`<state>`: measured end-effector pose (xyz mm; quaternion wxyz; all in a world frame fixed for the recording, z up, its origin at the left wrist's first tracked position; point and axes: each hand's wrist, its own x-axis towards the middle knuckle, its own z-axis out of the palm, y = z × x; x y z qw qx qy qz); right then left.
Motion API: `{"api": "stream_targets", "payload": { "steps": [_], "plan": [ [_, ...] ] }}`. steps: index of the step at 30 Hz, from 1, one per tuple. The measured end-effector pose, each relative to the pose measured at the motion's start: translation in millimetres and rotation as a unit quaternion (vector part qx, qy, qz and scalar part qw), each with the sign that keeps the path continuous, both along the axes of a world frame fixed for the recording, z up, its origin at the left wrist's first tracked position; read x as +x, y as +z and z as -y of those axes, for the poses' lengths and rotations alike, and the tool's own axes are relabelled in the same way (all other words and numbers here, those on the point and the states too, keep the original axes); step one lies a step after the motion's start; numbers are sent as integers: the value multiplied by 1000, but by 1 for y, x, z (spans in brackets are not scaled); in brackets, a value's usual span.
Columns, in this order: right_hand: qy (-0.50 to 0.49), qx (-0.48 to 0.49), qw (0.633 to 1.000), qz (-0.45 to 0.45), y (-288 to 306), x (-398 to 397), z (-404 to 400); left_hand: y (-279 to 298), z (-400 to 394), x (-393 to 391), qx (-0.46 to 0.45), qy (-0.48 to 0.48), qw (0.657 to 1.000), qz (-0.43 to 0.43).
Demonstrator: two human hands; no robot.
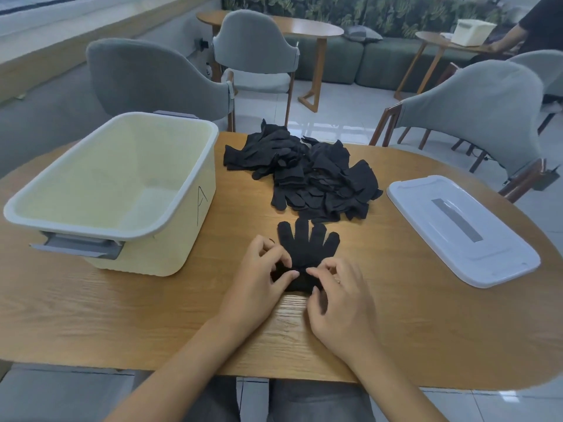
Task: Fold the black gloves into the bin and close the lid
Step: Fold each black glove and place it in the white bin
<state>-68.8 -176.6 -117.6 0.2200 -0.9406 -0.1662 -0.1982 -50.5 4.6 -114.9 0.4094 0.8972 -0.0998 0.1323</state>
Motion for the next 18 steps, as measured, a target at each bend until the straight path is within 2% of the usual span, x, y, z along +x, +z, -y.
{"api": "stream_targets", "payload": {
  "steps": [6, 10, 18],
  "plan": [
    [-9, -43, 995, -85, 3, 0, -3, -5, 0, -3, 97, -57, 992, 49],
    [-19, -45, 993, -104, 3, 2, -4, 2, -9, -8, 184, -101, 976, 57],
    [-20, 5, 998, -63, -9, 6, -6, -7, -16, -2, 187, -105, 974, 69]
  ]
}}
